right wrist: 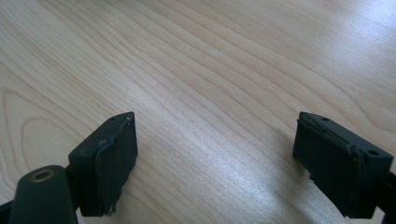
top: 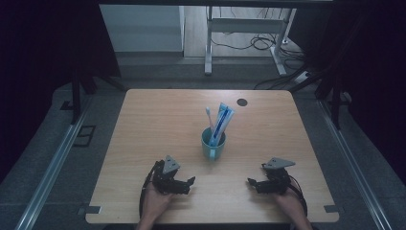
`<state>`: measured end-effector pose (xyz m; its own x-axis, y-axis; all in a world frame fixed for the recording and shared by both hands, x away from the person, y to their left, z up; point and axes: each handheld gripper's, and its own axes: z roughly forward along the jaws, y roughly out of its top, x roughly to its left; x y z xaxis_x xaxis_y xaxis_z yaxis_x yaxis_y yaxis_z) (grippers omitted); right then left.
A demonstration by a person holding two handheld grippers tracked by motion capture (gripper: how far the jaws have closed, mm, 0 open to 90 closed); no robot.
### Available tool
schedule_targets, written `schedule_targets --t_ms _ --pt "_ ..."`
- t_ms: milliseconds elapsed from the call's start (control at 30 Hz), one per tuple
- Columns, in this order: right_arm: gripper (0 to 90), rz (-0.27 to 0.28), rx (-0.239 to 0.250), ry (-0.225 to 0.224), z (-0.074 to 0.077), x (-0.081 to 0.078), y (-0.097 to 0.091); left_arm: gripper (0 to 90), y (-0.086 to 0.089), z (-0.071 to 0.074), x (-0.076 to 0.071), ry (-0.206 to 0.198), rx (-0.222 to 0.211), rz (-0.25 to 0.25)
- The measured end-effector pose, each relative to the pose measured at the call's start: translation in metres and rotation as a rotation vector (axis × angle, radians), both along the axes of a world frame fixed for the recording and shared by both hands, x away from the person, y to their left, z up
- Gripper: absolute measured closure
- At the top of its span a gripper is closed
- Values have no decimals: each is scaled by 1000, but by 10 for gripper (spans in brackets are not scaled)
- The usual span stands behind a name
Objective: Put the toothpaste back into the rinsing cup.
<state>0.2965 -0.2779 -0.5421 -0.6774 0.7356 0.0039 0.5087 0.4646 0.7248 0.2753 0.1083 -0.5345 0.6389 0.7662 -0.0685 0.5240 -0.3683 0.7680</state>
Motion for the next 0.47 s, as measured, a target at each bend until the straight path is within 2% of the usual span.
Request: schedule_targets --t_ms 133,233,300,367,433,467 --pt "139 2 0 -3 0 0 0 10 -2 -7 1 27 48 -2" --pt "138 3 0 -3 0 0 0 13 -5 -8 0 21 85 -3" --pt "139 3 0 -3 0 0 0 23 -9 -9 1 45 140 -4" --pt "139 3 0 -3 0 0 0 24 -8 -9 3 59 148 -16" --pt "138 3 -1 -3 0 0 0 23 -7 -10 5 85 126 -2" --pt "138 2 0 -3 0 0 0 26 -7 -10 5 83 126 3"
